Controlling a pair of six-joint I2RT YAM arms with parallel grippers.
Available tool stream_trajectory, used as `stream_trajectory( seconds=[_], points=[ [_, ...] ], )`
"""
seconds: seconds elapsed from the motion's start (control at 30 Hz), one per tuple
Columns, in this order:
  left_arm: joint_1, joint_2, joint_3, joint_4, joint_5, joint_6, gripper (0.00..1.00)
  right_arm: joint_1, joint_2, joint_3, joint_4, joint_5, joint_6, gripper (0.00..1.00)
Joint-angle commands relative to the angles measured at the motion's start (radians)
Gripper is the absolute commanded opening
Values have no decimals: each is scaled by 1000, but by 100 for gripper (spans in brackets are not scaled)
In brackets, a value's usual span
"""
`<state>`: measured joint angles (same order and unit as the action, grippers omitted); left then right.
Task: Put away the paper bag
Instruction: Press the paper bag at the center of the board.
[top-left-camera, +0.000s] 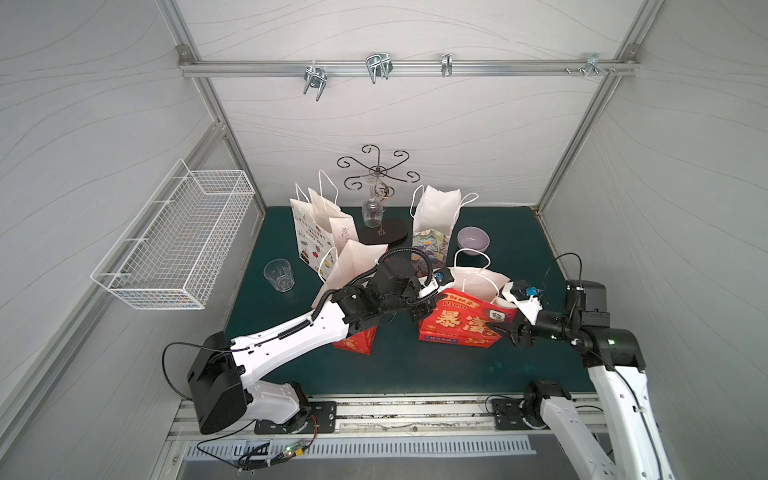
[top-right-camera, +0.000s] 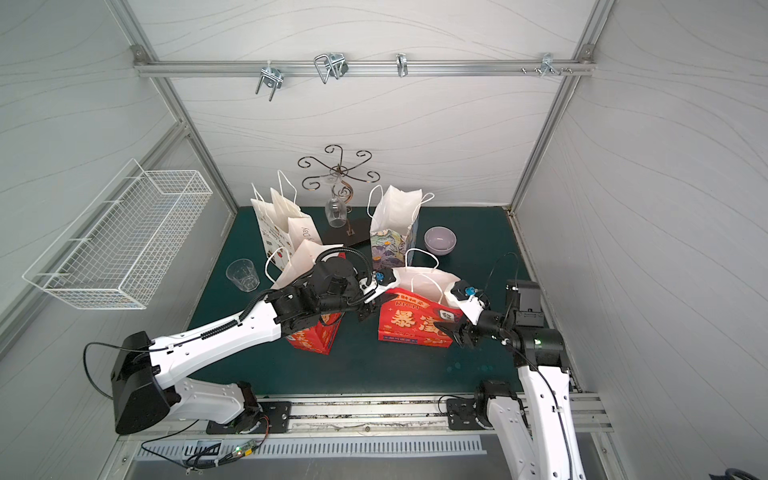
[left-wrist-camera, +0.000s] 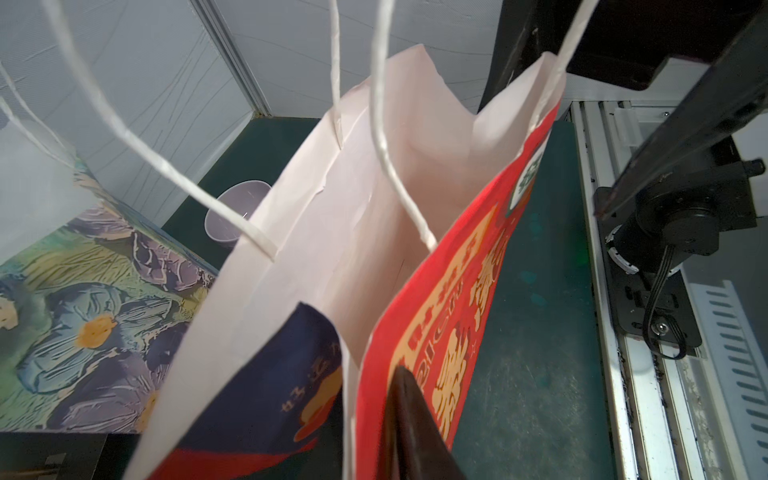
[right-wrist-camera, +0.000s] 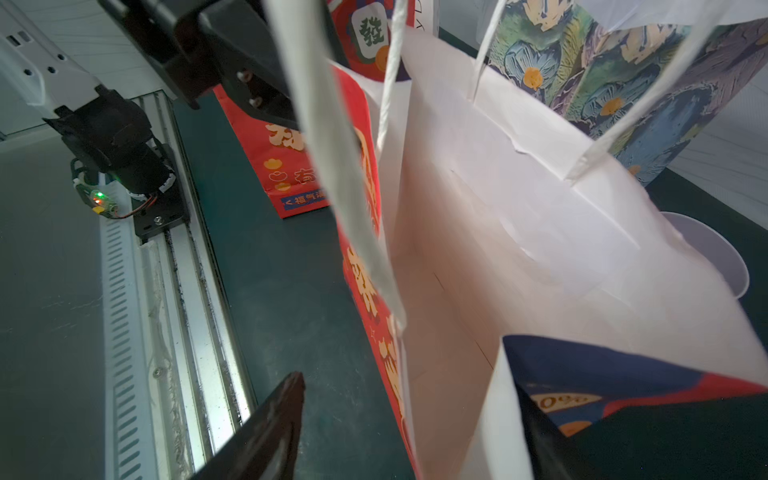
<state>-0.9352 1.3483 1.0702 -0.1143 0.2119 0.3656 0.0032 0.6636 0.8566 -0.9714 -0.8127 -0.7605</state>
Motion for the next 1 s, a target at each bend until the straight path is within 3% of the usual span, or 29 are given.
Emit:
stream_trajectory(
  seconds=[0.0,0.1,0.27,0.4,0.5,0.7,0.77,0.8,0.97],
  points=[
    [4,-23,11,43,-2,4,17,-3,-31,0,-44,-29,-27,72],
    [6,-26,14,24,11,13,16,-11,-55,-23,3,1,-5,72],
    [5,-30,19,0,16,26,14,-69,-46,-68,138,-104,84,70],
    [9,-27,26,-14,17,28,12,-71,-39,-72,108,-87,44,67],
    [10,-26,28,-19,15,27,11,-70,-45,-71,96,-60,15,61],
    [22,-40,21,-28,10,29,7,-69,-29,-66,90,-116,-14,41],
    [24,-43,17,-30,11,30,4,-68,-27,-61,82,-125,-13,45],
    [27,-45,15,-30,12,30,2,-68,-30,-59,80,-115,-9,53],
    [34,-58,-2,-14,12,16,0,-64,-81,-88,104,65,88,77]
  ],
)
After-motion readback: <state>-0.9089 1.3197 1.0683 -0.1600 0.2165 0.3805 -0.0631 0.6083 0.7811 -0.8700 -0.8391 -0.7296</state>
